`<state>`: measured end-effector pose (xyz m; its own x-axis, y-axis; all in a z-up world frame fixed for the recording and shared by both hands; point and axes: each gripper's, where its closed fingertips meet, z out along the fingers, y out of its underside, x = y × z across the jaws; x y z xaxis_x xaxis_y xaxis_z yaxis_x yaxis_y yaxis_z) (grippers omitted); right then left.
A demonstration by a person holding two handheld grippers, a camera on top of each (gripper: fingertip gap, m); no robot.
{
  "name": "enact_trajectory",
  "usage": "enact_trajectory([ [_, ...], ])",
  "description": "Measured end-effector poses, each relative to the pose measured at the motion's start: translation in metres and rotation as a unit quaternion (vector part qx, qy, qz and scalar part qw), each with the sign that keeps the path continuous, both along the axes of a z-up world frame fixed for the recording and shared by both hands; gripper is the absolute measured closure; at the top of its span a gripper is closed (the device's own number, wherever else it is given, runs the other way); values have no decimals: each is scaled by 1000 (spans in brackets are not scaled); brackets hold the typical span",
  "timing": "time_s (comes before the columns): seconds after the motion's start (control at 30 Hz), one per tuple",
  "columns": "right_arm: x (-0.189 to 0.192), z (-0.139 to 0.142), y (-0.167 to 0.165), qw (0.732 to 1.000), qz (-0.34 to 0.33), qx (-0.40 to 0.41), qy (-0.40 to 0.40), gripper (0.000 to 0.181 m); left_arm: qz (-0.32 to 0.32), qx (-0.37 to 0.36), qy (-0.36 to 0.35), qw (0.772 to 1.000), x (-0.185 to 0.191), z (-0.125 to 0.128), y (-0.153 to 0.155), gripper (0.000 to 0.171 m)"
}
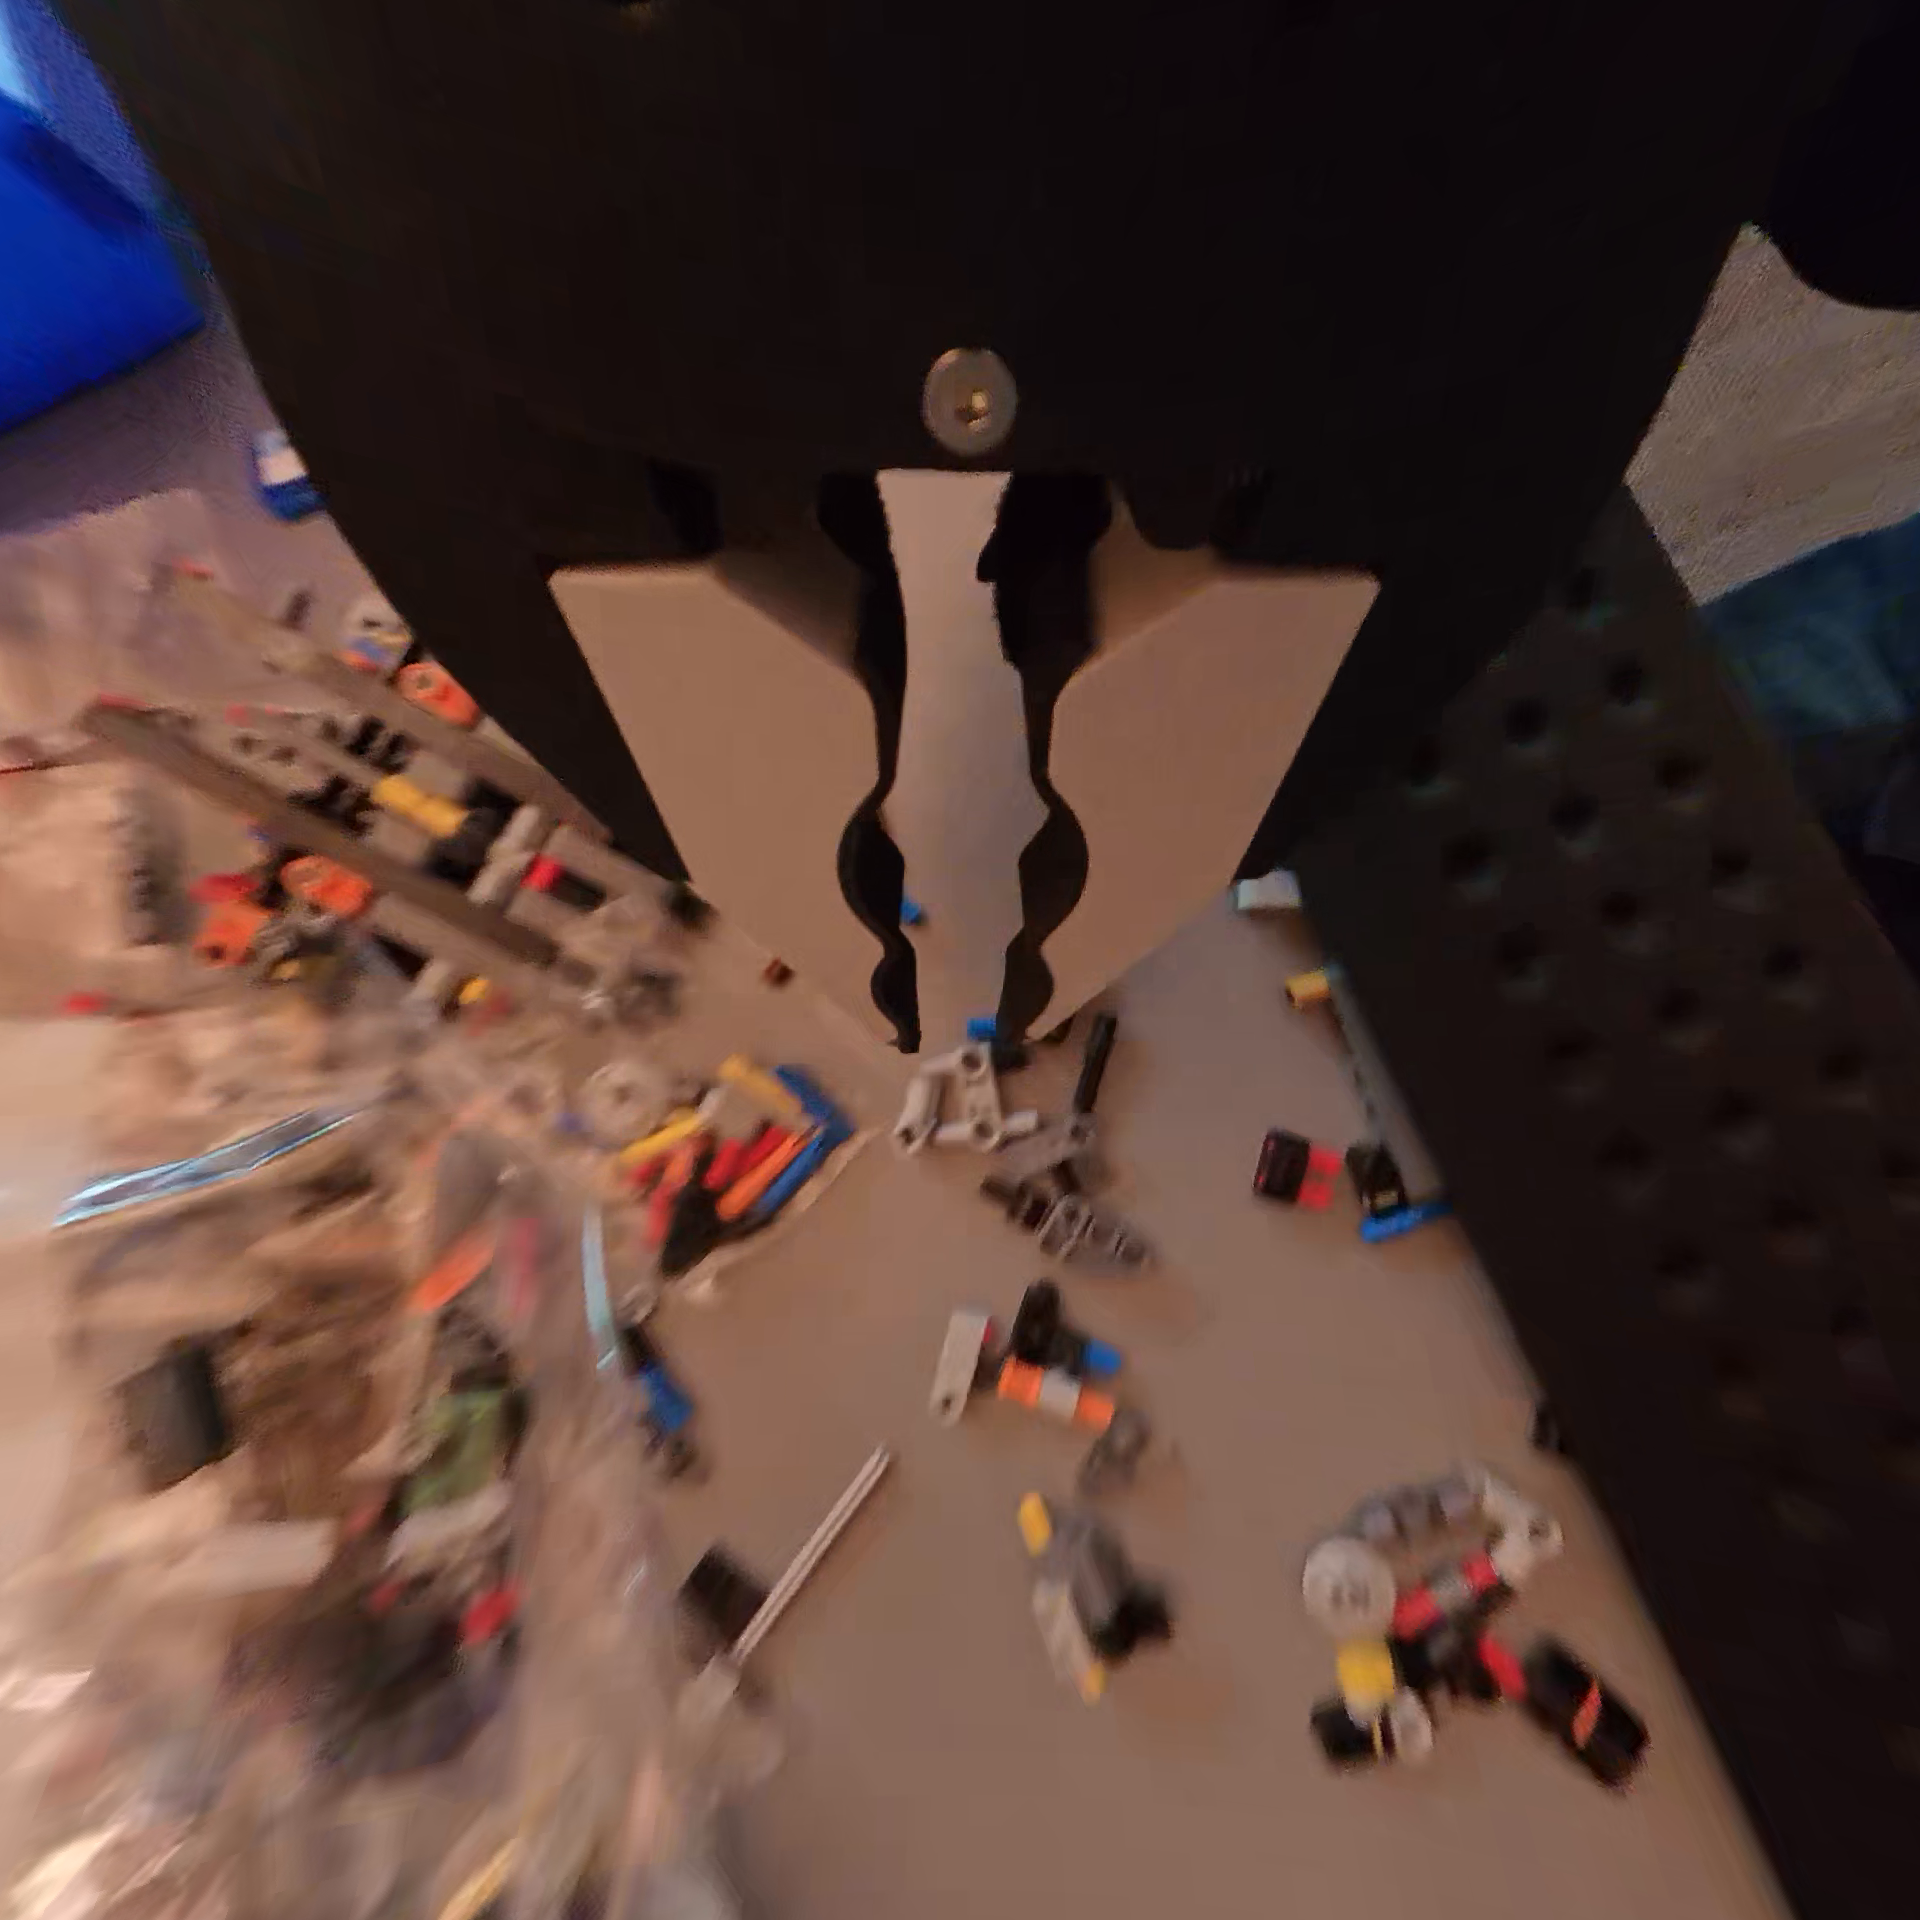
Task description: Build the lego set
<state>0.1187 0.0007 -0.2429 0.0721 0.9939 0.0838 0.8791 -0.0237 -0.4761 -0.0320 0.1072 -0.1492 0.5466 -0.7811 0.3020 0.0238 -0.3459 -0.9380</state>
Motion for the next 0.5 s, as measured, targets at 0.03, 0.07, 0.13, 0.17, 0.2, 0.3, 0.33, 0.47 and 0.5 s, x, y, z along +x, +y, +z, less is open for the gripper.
enact_trajectory([
  [0.03,5,-10,-4,1000,-5,-11,-12,167,0,-1,1,1000,0,-1,0,171],
  [0.07,9,-17,-7,1000,-10,-21,-19,167,0,-1,2,1000,0,-1,0,171],
  [0.13,12,-26,-11,999,-14,-29,-21,167,0,-2,3,1000,0,-2,1,171],
  [0.17,11,-28,-13,999,-16,-35,-14,167,0,-3,4,1000,0,-3,1,171],
  [0.2,9,-28,-15,999,-17,-44,-7,166,0,-3,4,1000,1,-3,1,171],
  [0.3,6,-34,-20,998,-14,-54,-9,166,-1,-4,6,1000,2,-4,1,171],
  [0.33,7,-36,-20,998,-15,-54,-15,166,-1,-4,7,1000,2,-5,1,171],
  [0.47,5,-36,-19,999,-15,-48,-13,177,0,-3,5,1000,1,-3,1,171],
  [0.5,7,-36,-17,999,-17,-43,-17,177,0,-3,5,1000,0,-3,1,171],
])
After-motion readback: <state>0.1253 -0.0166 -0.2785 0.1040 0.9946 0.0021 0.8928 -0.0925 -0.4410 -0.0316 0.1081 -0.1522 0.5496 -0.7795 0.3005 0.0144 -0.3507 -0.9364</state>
